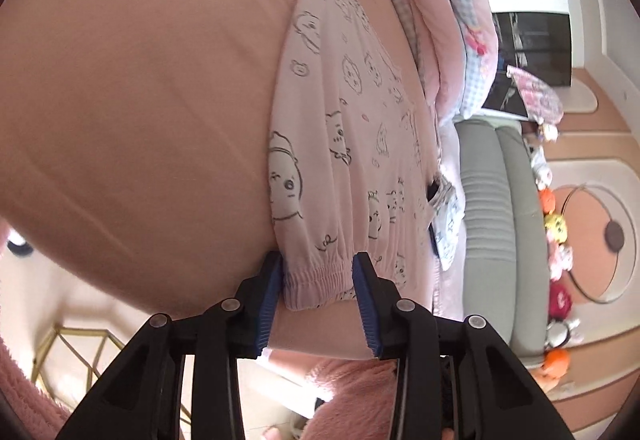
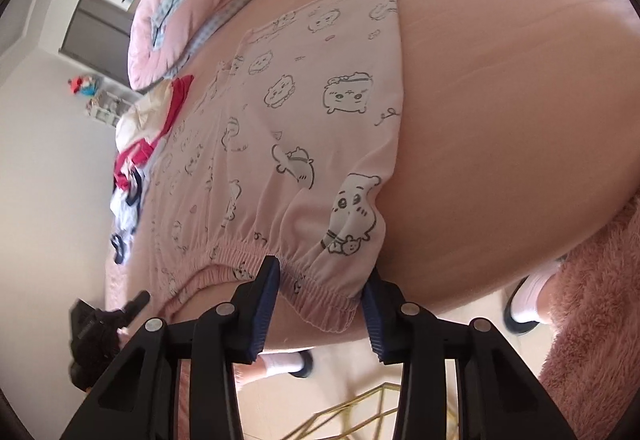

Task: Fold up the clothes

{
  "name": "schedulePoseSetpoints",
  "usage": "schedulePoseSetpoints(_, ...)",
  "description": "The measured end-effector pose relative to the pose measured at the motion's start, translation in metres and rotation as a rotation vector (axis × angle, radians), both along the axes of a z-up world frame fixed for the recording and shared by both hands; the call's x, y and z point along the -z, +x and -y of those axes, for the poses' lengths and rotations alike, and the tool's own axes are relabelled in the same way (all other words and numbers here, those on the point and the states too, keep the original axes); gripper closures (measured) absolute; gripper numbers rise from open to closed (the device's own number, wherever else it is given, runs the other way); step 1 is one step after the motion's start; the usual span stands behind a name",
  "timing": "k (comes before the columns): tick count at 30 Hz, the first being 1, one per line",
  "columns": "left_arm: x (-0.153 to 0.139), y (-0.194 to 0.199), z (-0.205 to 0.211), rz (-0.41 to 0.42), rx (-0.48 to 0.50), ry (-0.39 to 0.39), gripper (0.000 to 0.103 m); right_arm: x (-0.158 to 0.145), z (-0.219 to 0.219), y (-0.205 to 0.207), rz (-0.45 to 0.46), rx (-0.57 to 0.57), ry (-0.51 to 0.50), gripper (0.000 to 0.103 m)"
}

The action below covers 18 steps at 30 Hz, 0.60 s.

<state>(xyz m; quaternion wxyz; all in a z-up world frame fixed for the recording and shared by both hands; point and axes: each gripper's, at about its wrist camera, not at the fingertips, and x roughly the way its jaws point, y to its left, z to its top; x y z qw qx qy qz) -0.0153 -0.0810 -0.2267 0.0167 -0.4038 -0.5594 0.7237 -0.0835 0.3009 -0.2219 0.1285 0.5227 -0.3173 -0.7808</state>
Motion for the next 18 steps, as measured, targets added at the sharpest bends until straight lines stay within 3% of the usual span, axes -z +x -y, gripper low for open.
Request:
schedulePoseSetpoints(4,-0.010,-0.012,-0.018,0.010,0.091,-0.133,0.071,0.005,0.002,-0.003,0.011,-0.002,0.005,0.064)
schedulePoseSetpoints(7,-0.014,-0.026,-0.026,0.035,0.138,-0.220,0.095,-0.004,0.018,-0.005,-0.030,-0.050,0.136,0.065)
schedulePoseSetpoints(10,-0.032,-0.027,-0.032,0.019,0.167,-0.342,0.096,-0.014,0.036,-0.002,-0.068,-0.099,0.281,0.077)
schedulePoseSetpoints(12,-0.049,-0.021,-0.039,-0.004,0.196,-0.455,0.096,-0.022,0.042,0.002,-0.097,-0.128,0.321,0.083)
schedulePoseSetpoints(15,-0.064,-0.009,-0.044,-0.015,0.226,-0.567,0.096,-0.034,0.048,0.009,-0.130,-0.146,0.334,0.083)
schedulePoseSetpoints(18,-0.061,-0.001,-0.036,0.020,0.203,-0.591,0.096,-0.036,0.045,0.009,-0.128,-0.145,0.261,0.083)
